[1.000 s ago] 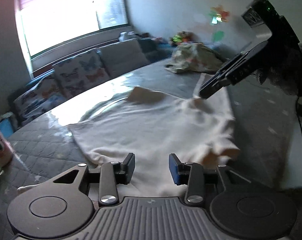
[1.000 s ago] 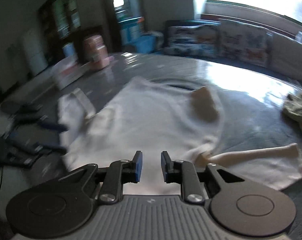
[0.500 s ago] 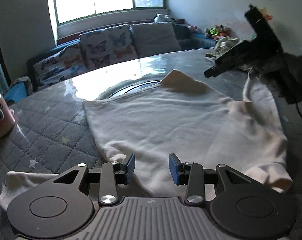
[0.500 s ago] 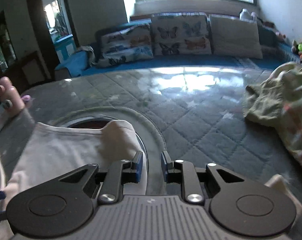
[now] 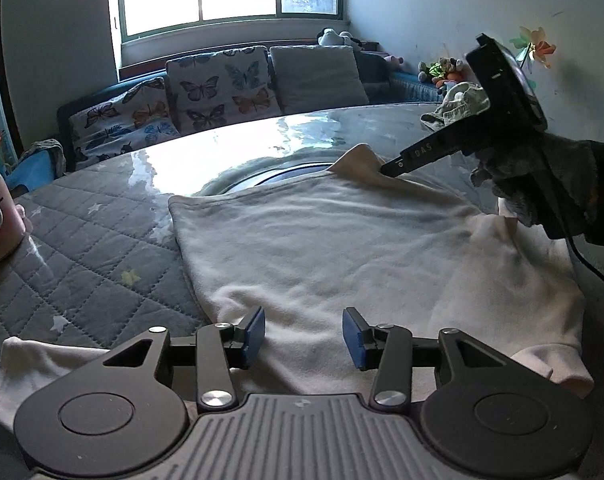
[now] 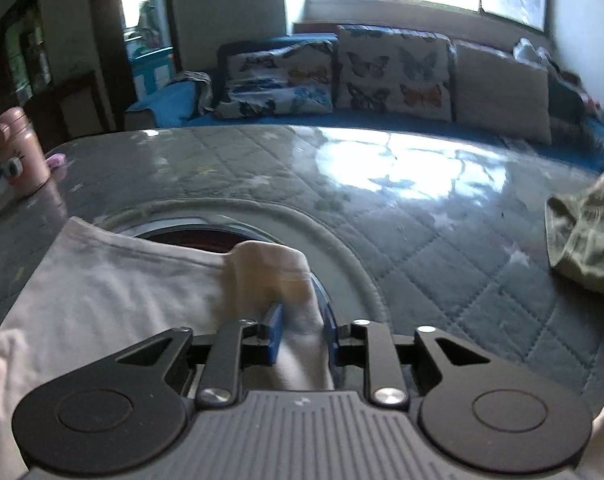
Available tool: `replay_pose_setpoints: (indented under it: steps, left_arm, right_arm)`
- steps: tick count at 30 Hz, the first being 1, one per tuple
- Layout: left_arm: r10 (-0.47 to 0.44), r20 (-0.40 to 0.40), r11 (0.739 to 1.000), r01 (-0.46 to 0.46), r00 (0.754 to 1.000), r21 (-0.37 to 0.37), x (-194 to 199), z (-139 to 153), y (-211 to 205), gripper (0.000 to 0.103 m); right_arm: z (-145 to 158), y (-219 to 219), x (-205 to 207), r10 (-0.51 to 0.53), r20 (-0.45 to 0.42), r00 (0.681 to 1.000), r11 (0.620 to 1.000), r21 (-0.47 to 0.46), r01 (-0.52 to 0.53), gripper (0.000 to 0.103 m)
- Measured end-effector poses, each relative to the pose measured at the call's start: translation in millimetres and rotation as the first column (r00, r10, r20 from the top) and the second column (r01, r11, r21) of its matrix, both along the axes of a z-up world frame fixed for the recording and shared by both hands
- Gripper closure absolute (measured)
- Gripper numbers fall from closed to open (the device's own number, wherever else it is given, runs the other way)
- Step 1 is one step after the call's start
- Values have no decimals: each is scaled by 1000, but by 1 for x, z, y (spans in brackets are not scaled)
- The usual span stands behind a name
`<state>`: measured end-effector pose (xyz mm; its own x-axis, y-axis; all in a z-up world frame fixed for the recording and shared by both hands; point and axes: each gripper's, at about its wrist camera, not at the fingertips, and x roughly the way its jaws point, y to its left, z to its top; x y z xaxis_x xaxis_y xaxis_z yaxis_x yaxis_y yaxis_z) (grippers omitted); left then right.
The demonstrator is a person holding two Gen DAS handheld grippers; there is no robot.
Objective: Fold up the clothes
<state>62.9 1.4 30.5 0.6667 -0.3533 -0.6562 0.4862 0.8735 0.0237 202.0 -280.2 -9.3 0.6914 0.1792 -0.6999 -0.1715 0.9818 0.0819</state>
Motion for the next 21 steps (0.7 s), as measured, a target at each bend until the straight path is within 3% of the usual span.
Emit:
replay_pose_setpoints:
  steps: [5,6,7,10,13,15,17,21]
  left_arm:
    - [1,-8,1000,-1,1000,-2,3,-2,0,54]
    - [2,-9,1000,-2,1000,1,4,-3,0,54]
    - [4,-10,1000,-4,1000,4,4,-4,-1,54]
    - [10,-14,1000,-9,1000,9,6,-6,-1,53]
    - [15,-18,1000,-15,1000,11,6,-8,0,52]
    - [18,-20,1000,-18,1000,13,7,-9,1,52]
    - [20,-20,1000,-20,1000,16,6,-10,2,50]
    - [17,-12,999,-16,1000,30,4,-10,1,49]
  right_arm:
    - [-3,2,2,31,5,999,999,28,-32,81]
    - [-3,4,1,44,8,999,999,20,-44,94]
    - [-1,6,0,49,16,999,999,0,-49,98]
    - [4,8,0,-3,56,998,997,-82,8,98]
    - [3,-1,6,-60,40,997,995,-81,63,98]
    - [2,-7,7,-77,27,997,995,-65,79,86]
    - [7,-14,4,-86,28,996,995,-43,87,82]
    - [23,-28,-9,-92,29,995,995,-27,92,81]
